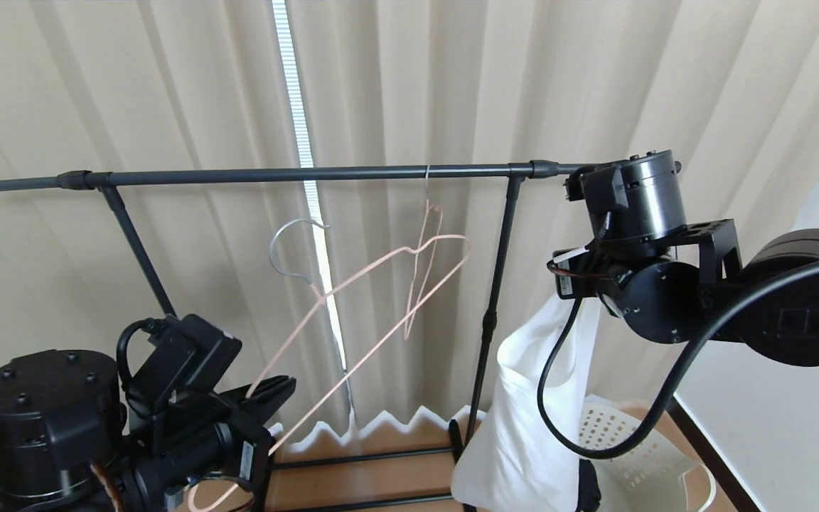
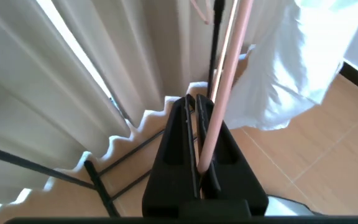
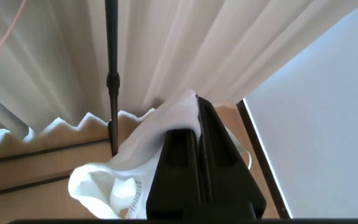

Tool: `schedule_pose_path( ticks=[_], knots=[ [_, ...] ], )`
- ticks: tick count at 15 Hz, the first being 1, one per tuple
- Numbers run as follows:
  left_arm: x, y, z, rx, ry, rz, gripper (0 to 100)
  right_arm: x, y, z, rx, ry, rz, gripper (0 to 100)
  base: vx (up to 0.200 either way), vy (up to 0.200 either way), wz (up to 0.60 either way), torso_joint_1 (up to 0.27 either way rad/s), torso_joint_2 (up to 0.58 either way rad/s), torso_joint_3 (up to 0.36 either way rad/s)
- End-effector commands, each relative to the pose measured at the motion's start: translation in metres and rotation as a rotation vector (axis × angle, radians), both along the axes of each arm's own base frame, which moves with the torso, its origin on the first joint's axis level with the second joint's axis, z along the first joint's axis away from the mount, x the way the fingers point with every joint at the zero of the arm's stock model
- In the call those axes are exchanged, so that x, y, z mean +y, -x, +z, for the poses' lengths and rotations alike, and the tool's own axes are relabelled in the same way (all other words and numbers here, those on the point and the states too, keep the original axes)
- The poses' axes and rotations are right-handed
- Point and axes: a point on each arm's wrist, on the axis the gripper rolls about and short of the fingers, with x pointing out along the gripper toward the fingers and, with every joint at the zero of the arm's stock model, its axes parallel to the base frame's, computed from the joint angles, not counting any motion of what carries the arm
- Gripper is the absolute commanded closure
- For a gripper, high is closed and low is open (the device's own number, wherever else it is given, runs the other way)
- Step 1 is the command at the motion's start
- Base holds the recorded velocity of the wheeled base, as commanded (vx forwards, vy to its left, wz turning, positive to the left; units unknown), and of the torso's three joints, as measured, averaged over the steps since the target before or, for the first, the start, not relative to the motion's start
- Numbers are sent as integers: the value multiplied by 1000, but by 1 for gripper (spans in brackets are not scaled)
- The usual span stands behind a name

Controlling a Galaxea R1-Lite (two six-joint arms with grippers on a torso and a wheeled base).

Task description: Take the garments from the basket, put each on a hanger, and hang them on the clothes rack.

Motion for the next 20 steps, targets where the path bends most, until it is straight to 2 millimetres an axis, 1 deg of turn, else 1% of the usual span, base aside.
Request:
schedule_pose_path(
  ticks=[1,3,5,8,9,12,18,20],
  knots=[
    [0,12,-6,13,-22,-64,100,2,-5,-4,6,5,-5,100,0,0,0,0,0,0],
    [0,18,-12,30,-47,-125,100,3,-7,-3,-9,-5,-6,100,0,0,0,0,0,0],
    [-5,22,-16,50,-52,-175,100,6,-10,-6,-20,-13,-5,100,0,0,0,0,0,0],
    [-12,21,-21,77,-60,-197,100,9,-7,-9,-12,-9,7,100,0,0,0,0,0,0],
    [-15,20,-23,88,-60,-202,100,13,-4,-10,-8,-7,22,100,0,0,0,0,0,0],
    [-23,18,-23,117,-23,-206,100,25,6,-15,6,2,64,100,0,0,0,0,0,0],
    [-29,17,-21,130,11,-208,100,36,10,-24,25,21,92,100,0,0,0,0,0,0],
    [-32,15,-19,127,36,-199,100,37,13,-28,34,31,96,100,0,0,0,0,0,0]
  ],
)
